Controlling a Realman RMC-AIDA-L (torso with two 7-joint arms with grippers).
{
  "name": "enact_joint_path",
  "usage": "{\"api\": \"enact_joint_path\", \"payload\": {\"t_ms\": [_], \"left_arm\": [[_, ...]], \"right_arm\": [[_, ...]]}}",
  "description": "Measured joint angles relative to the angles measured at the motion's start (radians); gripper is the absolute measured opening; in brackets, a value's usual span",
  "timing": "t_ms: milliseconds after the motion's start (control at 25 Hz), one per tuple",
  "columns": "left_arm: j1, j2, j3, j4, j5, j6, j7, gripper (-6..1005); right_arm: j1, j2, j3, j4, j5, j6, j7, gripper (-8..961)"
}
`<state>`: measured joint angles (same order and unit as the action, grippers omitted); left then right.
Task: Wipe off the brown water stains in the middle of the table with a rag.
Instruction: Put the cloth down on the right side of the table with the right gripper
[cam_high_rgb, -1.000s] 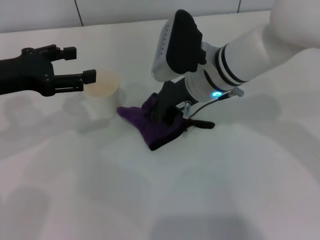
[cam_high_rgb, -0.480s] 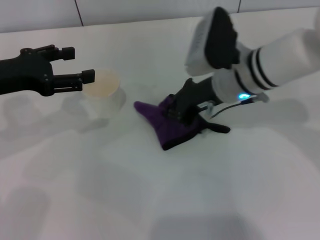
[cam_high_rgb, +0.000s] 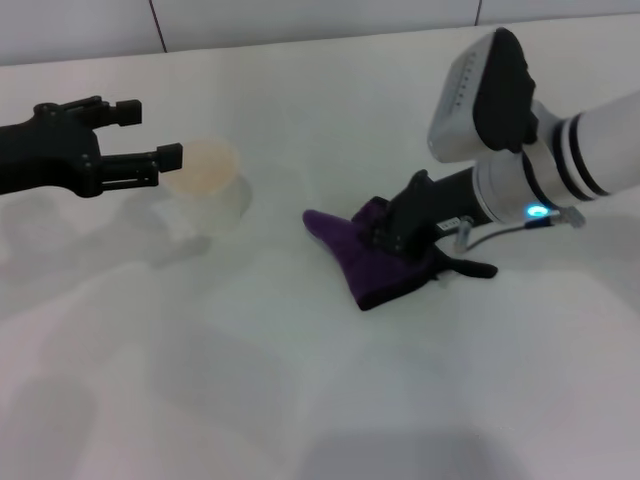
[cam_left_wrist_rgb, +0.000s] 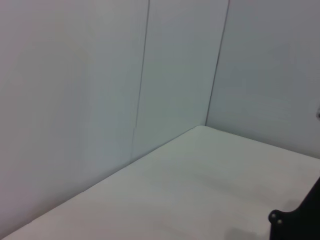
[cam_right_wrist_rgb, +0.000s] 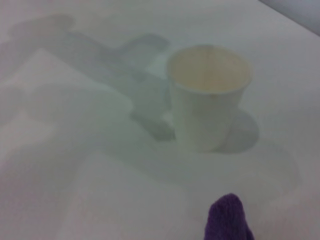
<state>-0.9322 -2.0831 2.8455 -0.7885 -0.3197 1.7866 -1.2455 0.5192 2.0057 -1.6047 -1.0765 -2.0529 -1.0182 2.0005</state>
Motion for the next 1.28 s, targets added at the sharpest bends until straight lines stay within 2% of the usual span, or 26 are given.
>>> {"api": "enact_joint_path", "payload": {"t_ms": [520, 840, 1280], "left_arm": [[0.001, 0.000, 0.000, 0.000, -0.014, -0.004, 0.009, 861], [0.003, 0.000, 0.000, 0.000, -0.015, -0.011, 0.009, 861], [0.019, 0.000, 0.000, 0.012, -0.035, -0.015, 0.009, 861]], "right_arm": [[-0.127, 0.001, 0.142, -0.056, 0.000, -0.099, -0.067, 124], [-0.157, 0.002, 0.213, -0.060, 0.002, -0.160, -0.114, 130], [-0.190, -0.001, 0.395, -0.043, 0.005, -0.278, -0.193, 139]]}}
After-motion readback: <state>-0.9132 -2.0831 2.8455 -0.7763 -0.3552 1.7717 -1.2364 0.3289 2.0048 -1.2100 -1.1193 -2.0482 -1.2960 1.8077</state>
